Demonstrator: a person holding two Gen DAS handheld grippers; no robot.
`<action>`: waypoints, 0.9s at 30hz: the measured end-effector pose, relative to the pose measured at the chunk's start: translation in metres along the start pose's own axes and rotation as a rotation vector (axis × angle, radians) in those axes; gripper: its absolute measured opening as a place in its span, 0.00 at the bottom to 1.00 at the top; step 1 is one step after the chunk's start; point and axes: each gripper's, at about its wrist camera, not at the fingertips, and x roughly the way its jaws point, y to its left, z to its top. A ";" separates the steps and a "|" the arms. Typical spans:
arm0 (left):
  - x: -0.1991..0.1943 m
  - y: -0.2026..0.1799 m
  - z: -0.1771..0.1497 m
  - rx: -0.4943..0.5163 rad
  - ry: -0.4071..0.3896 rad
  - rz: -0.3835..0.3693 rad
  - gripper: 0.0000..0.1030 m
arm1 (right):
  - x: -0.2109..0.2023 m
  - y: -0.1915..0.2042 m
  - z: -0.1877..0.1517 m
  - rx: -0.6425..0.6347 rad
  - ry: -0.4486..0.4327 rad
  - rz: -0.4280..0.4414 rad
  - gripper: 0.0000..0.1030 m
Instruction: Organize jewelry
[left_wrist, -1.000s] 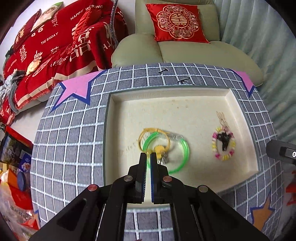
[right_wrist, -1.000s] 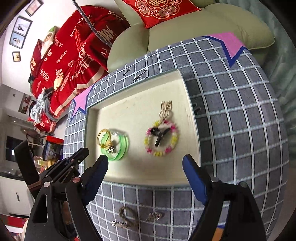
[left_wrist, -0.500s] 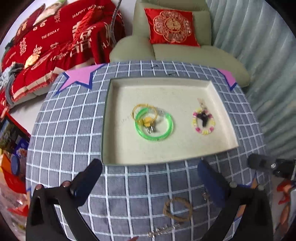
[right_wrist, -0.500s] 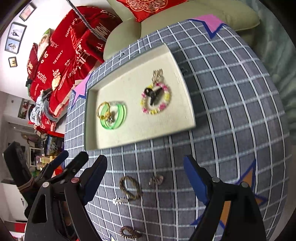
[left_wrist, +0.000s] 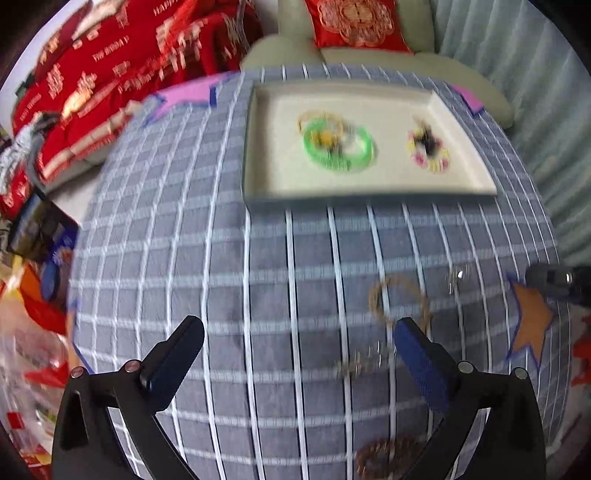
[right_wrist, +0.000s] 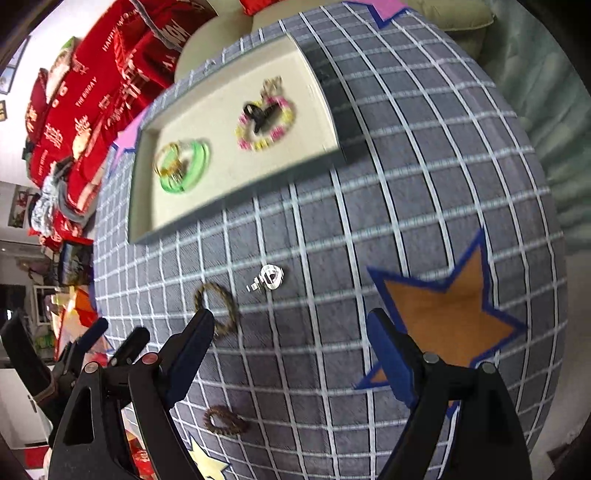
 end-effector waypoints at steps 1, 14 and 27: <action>0.004 0.002 -0.007 0.002 0.008 -0.011 1.00 | 0.003 0.000 -0.003 0.000 0.010 -0.005 0.84; 0.087 0.022 -0.065 0.012 0.042 -0.030 1.00 | 0.027 0.018 -0.021 -0.047 0.063 -0.088 0.84; 0.145 0.057 -0.008 0.145 -0.074 -0.048 1.00 | 0.053 0.029 0.010 0.051 0.063 -0.085 0.84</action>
